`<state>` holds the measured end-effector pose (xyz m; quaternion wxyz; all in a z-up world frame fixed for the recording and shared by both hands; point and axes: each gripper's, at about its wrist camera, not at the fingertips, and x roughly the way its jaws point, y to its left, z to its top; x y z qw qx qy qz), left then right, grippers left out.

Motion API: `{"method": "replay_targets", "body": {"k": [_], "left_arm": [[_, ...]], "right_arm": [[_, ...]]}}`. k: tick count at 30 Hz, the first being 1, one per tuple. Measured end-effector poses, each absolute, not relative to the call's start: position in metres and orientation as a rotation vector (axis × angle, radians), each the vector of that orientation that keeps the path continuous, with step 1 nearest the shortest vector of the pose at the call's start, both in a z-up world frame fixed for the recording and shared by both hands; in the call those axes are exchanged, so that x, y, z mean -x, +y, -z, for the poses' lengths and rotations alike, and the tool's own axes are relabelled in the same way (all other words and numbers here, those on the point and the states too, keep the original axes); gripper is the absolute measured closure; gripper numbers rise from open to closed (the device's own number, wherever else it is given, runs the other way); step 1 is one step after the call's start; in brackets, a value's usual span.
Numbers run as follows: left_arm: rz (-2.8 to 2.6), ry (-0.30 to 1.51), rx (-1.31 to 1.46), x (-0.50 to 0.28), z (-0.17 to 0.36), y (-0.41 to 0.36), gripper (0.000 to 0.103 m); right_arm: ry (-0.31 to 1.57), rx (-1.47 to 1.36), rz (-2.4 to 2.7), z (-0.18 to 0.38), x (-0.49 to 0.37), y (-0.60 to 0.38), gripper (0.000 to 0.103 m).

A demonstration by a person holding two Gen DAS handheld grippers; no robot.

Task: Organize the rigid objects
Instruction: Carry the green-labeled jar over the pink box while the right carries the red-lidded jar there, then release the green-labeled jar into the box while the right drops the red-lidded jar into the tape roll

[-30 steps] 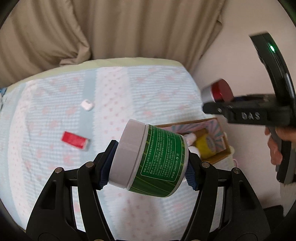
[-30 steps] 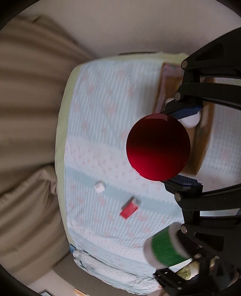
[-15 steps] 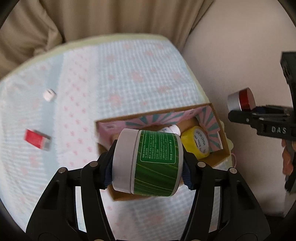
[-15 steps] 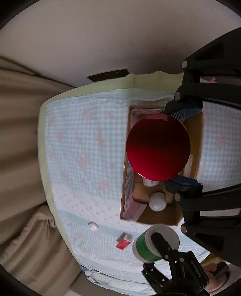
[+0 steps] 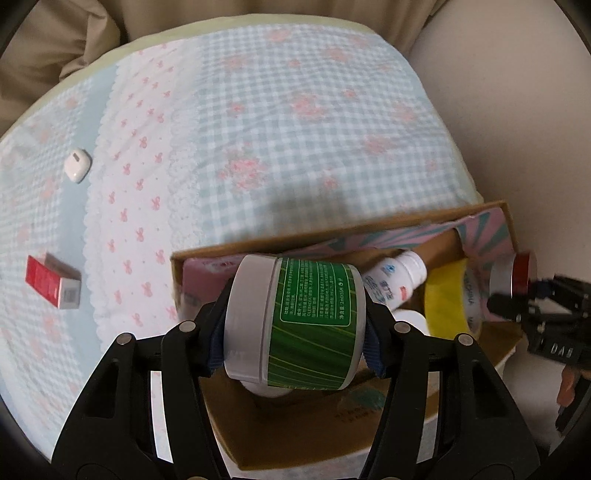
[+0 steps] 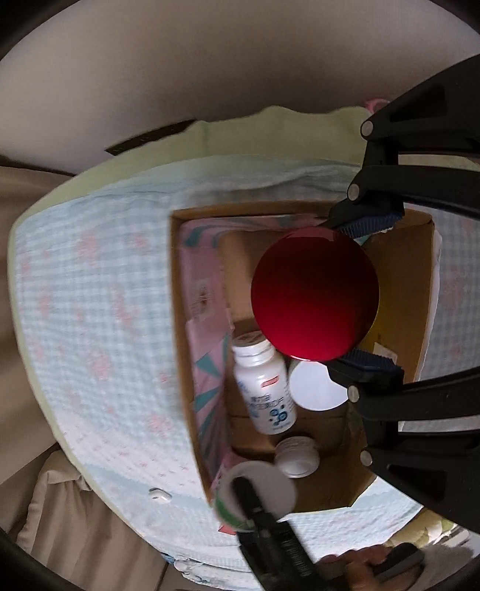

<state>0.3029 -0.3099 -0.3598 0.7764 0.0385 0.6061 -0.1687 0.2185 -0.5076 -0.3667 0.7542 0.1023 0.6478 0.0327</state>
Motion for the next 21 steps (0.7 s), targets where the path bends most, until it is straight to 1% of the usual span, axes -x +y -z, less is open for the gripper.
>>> {"method": "replay_targets", "body": {"k": [4, 5, 6, 7, 9, 10, 16, 21], "left_arm": [[0.386, 1.354, -0.122, -0.308, 0.365, -0.316, 0.048], [0.38, 1.364, -0.125, -0.308, 0.365, -0.316, 0.044], [0.362, 1.362, -0.135, -0.308, 0.363, -0.315, 0.019], [0.348, 1.357, -0.139, -0.308, 0.36, -0.314, 0.0], [0.342, 1.336, -0.113, -0.308, 0.352, -0.308, 0.0], [0.338, 1.334, -0.102, -0.308, 0.349, -0.306, 0.0], [0.298, 1.316, -0.04, -0.3, 0.328, -0.28, 0.0], [0.292, 1.289, -0.052, -0.291, 0.308, -0.27, 0.0]], "right_arm": [[1.446, -0.217, -0.102, 0.374, -0.221, -0.504, 0.054], [1.452, -0.199, -0.095, 0.375, -0.221, -0.502, 0.054], [1.45, -0.18, -0.08, 0.376, -0.221, -0.502, 0.051], [1.431, -0.161, -0.064, 0.375, -0.219, -0.502, 0.043], [1.405, -0.205, -0.108, 0.371, -0.216, -0.501, 0.003], [1.394, -0.239, -0.145, 0.368, -0.214, -0.5, 0.0], [1.325, -0.13, -0.134, 0.346, -0.195, -0.487, 0.0], [1.308, -0.153, -0.117, 0.333, -0.191, -0.492, 0.0]]}}
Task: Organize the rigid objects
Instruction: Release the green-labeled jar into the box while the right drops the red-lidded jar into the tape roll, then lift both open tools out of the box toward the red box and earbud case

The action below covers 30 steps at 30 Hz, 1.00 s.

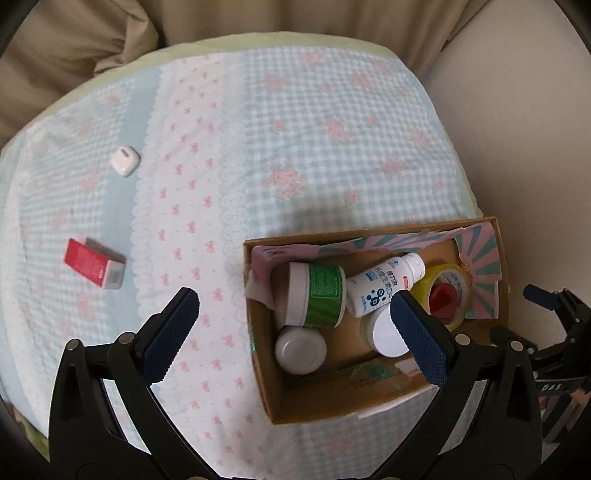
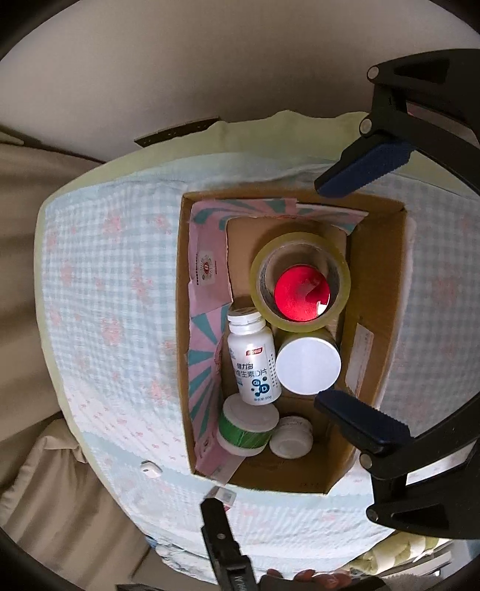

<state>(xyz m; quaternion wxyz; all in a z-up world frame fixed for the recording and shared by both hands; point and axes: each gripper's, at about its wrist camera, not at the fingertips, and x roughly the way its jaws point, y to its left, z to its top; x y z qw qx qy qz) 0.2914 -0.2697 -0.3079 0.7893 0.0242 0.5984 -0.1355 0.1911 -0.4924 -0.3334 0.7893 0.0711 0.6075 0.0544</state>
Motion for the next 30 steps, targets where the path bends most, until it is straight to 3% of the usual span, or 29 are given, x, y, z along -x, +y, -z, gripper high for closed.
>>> {"method": "replay_targets", "body": {"k": [15, 30], "left_arm": [[0.262, 1.177, -0.079, -0.239, 0.247, -0.234, 0.0], [0.082, 1.051, -0.023, -0.177, 0.172, -0.134, 0.0]], "right_arm": [[1.232, -0.126, -0.117, 0.276, -0.173, -0.469, 0.0], [1.124, -0.059, -0.201, 0.189, -0.147, -0.392, 0.0]]}}
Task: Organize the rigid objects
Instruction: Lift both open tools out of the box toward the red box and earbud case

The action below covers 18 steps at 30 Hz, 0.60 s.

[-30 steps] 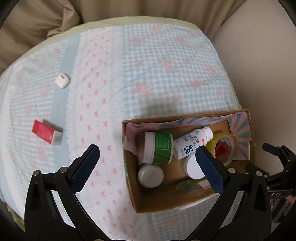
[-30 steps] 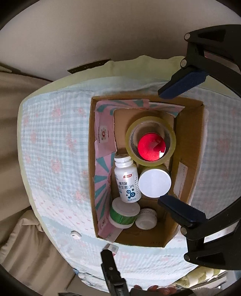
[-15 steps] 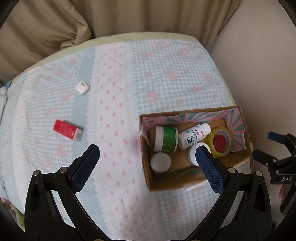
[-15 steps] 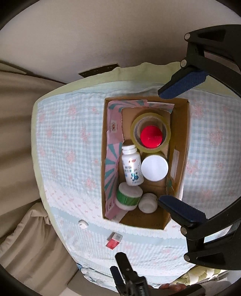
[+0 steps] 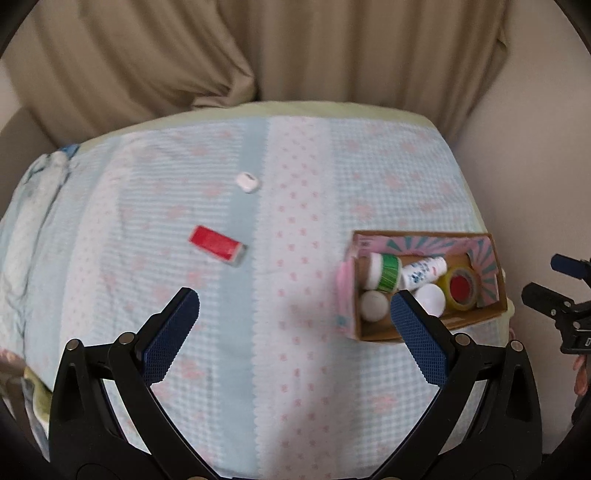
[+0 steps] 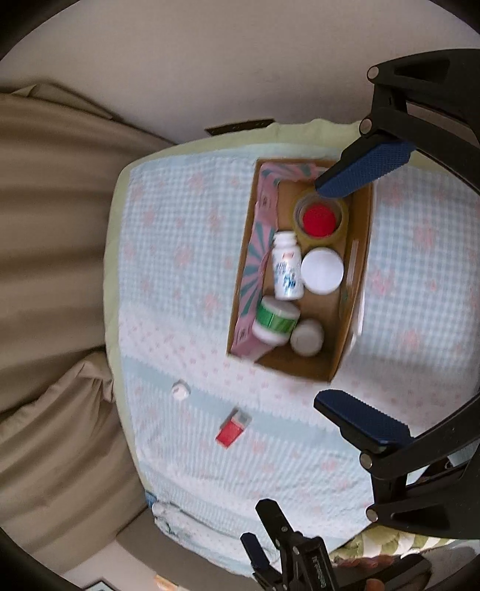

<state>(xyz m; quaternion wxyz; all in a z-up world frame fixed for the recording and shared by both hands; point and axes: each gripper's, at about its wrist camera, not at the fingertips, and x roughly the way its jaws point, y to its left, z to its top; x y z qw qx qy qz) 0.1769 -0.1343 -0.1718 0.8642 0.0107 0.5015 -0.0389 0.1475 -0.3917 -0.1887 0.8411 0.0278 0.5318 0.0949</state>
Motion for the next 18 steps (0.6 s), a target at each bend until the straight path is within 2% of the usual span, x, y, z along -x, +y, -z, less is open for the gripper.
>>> {"method": "replay_targets", "body": {"k": [10, 18], "left_arm": [[0.005, 1.047, 0.142, -0.197, 0.159, -0.051, 0.0], [-0.139, 1.094, 0.258, -0.244, 0.188, 0.005, 0.0]], "right_arm": [[1.06, 0.101, -0.225, 0.146, -0.166, -0.315, 0.0], [1.08, 0.151, -0.299, 0.151, -0.24, -0.267, 0.0]]}}
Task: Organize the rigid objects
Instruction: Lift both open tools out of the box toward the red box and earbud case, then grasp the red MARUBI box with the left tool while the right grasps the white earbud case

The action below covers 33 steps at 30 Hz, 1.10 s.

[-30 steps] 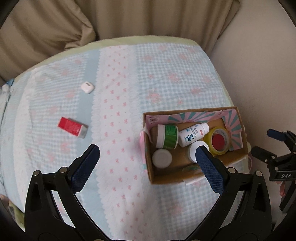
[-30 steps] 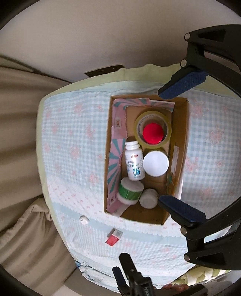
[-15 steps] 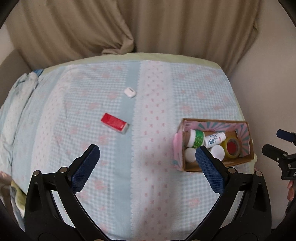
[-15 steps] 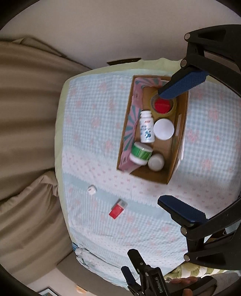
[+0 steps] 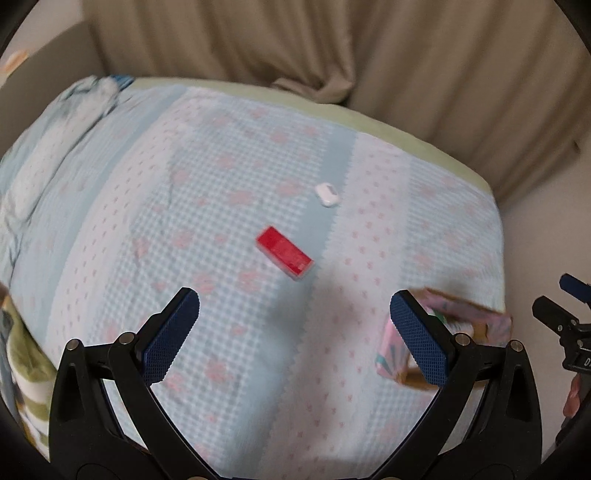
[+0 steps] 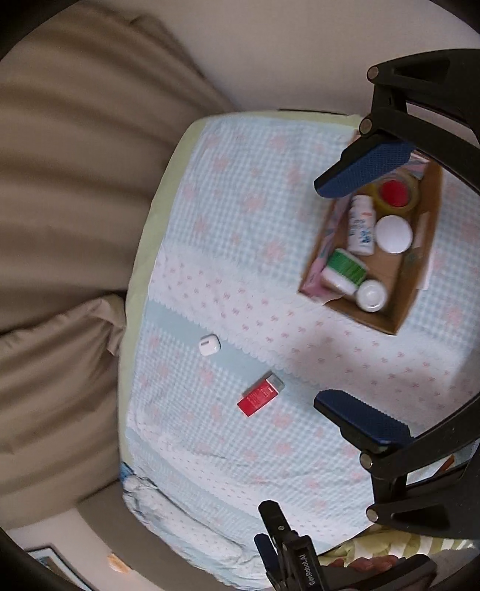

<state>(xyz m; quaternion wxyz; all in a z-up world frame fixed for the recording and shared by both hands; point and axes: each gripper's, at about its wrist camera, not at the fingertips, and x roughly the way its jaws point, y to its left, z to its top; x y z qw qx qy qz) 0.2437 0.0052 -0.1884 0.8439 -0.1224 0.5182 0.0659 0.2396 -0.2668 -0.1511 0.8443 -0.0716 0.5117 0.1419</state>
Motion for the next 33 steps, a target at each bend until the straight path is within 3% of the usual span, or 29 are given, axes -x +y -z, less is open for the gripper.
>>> {"method": "replay_targets", "body": {"k": [14, 18, 22, 26, 28, 31, 33], "left_arm": [[-0.397, 1.213, 0.588, -0.348, 0.348, 0.044, 0.0], [-0.464, 1.252, 0.696, -0.369, 0.404, 0.044, 0.01], [-0.507, 1.285, 0.721, -0.387, 0.443, 0.041, 0.012], [-0.533, 1.286, 0.761, -0.397, 0.463, 0.043, 0.013], [-0.541, 1.29, 0.758, -0.403, 0.471, 0.042, 0.015], [-0.536, 1.309, 0.779, -0.409, 0.483, 0.04, 0.023], [-0.526, 1.317, 0.797, -0.409, 0.492, 0.038, 0.029]], "right_arm": [[1.201, 0.231, -0.492, 0.255, -0.415, -0.172, 0.0], [1.227, 0.294, -0.54, 0.293, -0.457, -0.139, 0.0], [1.277, 0.375, -0.588, 0.342, -0.49, -0.102, 0.0], [1.317, 0.438, -0.603, 0.382, -0.512, -0.073, 0.012], [1.331, 0.46, -0.611, 0.397, -0.519, -0.062, 0.012], [1.35, 0.477, -0.616, 0.415, -0.526, -0.051, 0.016], [1.37, 0.491, -0.613, 0.425, -0.53, -0.045, 0.024]]}}
